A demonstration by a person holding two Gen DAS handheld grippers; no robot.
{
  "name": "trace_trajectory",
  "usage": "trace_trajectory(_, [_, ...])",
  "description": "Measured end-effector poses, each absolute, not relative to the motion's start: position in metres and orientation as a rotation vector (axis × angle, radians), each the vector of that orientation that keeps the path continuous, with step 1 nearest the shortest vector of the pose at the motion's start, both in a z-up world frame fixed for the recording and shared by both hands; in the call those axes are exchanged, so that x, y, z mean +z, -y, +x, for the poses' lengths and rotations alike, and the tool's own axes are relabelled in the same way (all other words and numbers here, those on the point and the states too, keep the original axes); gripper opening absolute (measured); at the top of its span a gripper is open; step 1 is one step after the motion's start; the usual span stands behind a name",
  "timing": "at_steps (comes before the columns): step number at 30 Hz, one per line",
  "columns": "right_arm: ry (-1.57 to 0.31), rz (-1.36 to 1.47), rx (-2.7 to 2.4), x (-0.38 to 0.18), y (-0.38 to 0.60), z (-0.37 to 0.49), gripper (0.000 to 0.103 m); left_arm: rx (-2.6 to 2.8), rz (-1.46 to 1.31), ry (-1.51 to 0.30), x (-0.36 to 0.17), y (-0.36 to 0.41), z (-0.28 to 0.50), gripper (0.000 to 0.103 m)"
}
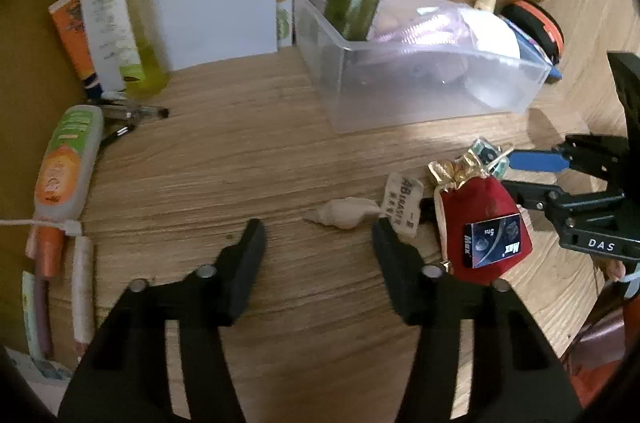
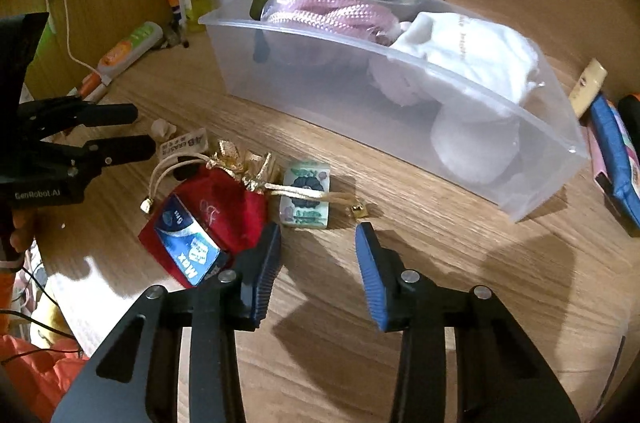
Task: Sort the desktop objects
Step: 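Withdraw both tools from the bin toward the small items on the desk, then grasp the white shell with left tool while right grasps the green square packet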
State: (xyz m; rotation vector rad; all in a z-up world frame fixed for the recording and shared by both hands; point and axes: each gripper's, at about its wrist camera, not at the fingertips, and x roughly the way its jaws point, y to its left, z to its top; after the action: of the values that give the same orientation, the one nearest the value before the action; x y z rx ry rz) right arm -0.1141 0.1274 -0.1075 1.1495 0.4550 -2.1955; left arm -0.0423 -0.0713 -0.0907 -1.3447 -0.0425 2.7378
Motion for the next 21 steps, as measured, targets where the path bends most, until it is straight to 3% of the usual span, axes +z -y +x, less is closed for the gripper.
trace_trajectory(7, [-0.476, 1.133, -2.174, -0.109, -0.115, -0.125, 0.035, 2.734, -1.364, 0.023, -0.091, 0.071, -0.052, 0.045])
trace_trajectory(12, [-0.473, 1.117, -2.158, -0.108, -0.108, -0.129, 0.022, 2.754, -1.354, -0.014, -0.092, 0.07, -0.056, 0.039])
trace_trajectory(19, [-0.457, 1.12, -2.179, -0.107, -0.109, -0.128, 0.022, 2.779, -1.341, -0.035, -0.091, 0.07, -0.059, 0.017])
trace_trajectory(21, [-0.439, 1.127, -2.188, -0.107, -0.117, -0.13, 0.022, 2.78, -1.335, -0.012, -0.091, 0.073, -0.058, 0.017])
